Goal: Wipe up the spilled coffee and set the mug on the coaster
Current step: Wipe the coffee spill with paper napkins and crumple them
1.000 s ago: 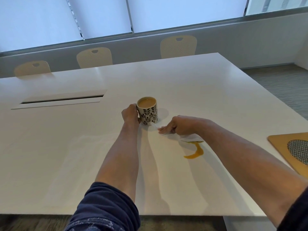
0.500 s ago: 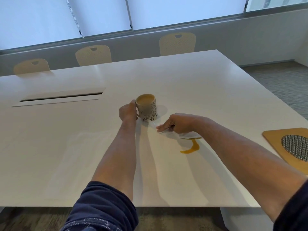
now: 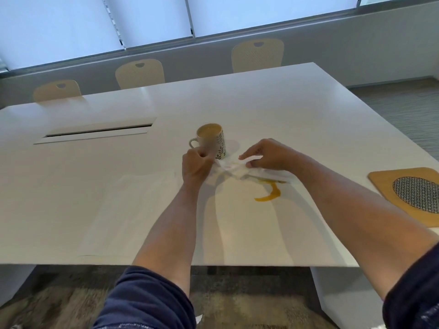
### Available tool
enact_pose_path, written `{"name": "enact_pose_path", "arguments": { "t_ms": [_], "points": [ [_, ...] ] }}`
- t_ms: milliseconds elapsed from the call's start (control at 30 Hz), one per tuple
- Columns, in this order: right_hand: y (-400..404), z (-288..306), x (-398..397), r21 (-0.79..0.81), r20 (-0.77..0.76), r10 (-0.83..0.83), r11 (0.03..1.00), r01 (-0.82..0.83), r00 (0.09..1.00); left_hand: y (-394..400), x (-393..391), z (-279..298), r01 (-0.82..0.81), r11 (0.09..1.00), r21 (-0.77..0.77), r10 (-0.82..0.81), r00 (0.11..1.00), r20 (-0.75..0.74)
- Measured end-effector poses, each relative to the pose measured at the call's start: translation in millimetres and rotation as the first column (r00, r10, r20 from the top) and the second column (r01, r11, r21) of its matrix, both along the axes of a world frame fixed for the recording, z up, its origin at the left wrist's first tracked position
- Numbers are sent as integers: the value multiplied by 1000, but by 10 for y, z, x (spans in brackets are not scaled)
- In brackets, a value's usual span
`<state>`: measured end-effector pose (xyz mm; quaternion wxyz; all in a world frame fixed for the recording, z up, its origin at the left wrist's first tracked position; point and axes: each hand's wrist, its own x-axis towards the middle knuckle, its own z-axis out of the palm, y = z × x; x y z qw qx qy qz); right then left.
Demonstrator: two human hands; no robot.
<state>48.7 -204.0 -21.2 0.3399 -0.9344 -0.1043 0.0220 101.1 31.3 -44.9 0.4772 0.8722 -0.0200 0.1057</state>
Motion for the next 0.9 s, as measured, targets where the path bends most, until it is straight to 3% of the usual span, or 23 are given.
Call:
{"name": "enact_pose_path", "arguments": {
  "t_ms": [200,633,900],
  "points": [
    [-185,-26,-241,-37,67,-81,996,84,994,-101,-166,-87,129,987,94,-121,989,-85],
    [-202,-188,-353,-122,99,-123,983,134,987,-322,-312,0,127,979,158,-123,992,-36],
    [-249,-168,-388,-294,83,-176,936,193,981,-418,-322,-17,179,901,396,-192,981,-8]
  ]
}}
